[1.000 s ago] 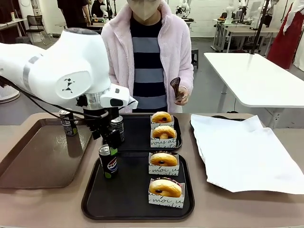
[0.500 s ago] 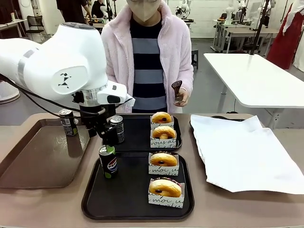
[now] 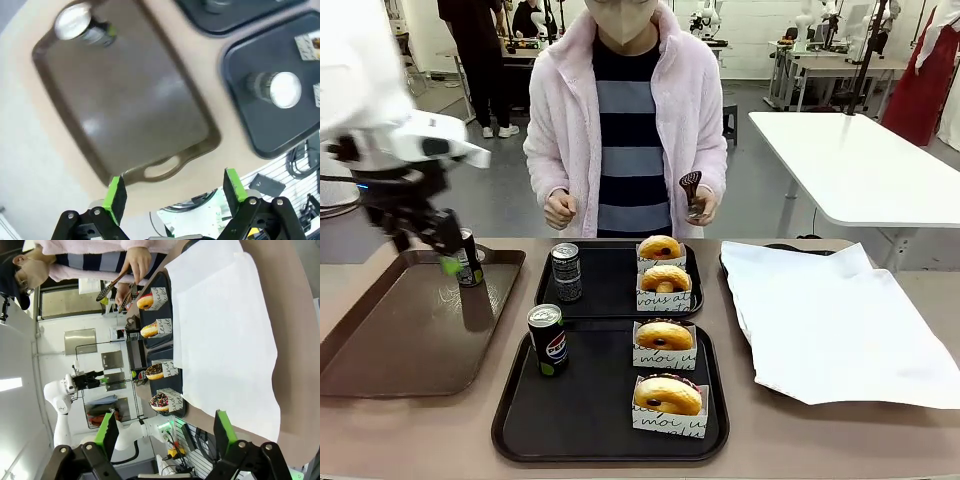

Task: Set up donuts and drinks on trays.
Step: Pick up one Pepsi coke from the Handle tray and place it on the Flat Tray without a Pepsi coke.

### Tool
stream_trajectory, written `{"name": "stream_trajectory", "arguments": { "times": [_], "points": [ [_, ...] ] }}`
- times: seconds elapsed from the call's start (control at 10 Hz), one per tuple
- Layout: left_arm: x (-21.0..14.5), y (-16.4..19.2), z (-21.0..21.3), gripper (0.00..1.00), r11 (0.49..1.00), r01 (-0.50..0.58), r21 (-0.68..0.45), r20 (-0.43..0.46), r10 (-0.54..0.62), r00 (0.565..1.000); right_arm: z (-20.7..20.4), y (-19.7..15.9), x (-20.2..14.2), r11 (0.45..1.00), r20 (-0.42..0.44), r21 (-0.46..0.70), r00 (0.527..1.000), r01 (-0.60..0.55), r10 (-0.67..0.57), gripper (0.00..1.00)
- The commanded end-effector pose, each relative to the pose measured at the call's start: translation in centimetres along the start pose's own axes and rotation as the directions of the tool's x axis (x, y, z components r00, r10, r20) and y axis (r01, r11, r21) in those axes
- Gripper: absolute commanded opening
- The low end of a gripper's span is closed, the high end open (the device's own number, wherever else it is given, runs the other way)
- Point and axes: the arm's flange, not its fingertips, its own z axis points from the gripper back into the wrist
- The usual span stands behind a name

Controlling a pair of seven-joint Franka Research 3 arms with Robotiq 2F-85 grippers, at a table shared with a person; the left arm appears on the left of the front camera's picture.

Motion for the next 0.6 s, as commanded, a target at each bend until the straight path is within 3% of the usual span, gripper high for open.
{"name": "stream_trajectory", "arguments": {
  "times": [0.0,0.1,0.3,0.4,0.5],
  "points": [
    [-2.0,4.2,0.0,1.00,0.991,-0.130,0.038,0.009,0.130,0.991,-0.1,-0.1,0.0,1.000,0.006,0.018,1.000,-0.011,0.011,1.00],
    [-2.1,6.9,0.3,1.00,0.967,-0.225,0.116,0.015,0.224,0.974,-0.1,-0.1,0.0,1.000,0.006,0.018,1.000,-0.011,0.011,1.00],
    [-3.4,10.4,-0.2,1.00,0.944,-0.324,0.059,0.011,0.323,0.946,-0.1,-0.1,0.0,1.000,0.006,0.018,1.000,-0.011,0.011,1.00],
    [-3.0,10.9,-0.3,1.00,0.943,-0.331,0.044,-0.001,0.331,0.944,-0.1,-0.1,0.0,1.000,0.006,0.018,1.000,-0.011,0.011,1.00],
    [-2.7,9.3,-0.9,1.00,0.935,-0.334,0.117,-0.015,0.338,0.941,-0.1,-0.1,0.0,1.000,0.006,0.018,1.000,-0.011,0.011,1.00]
  ]
}}
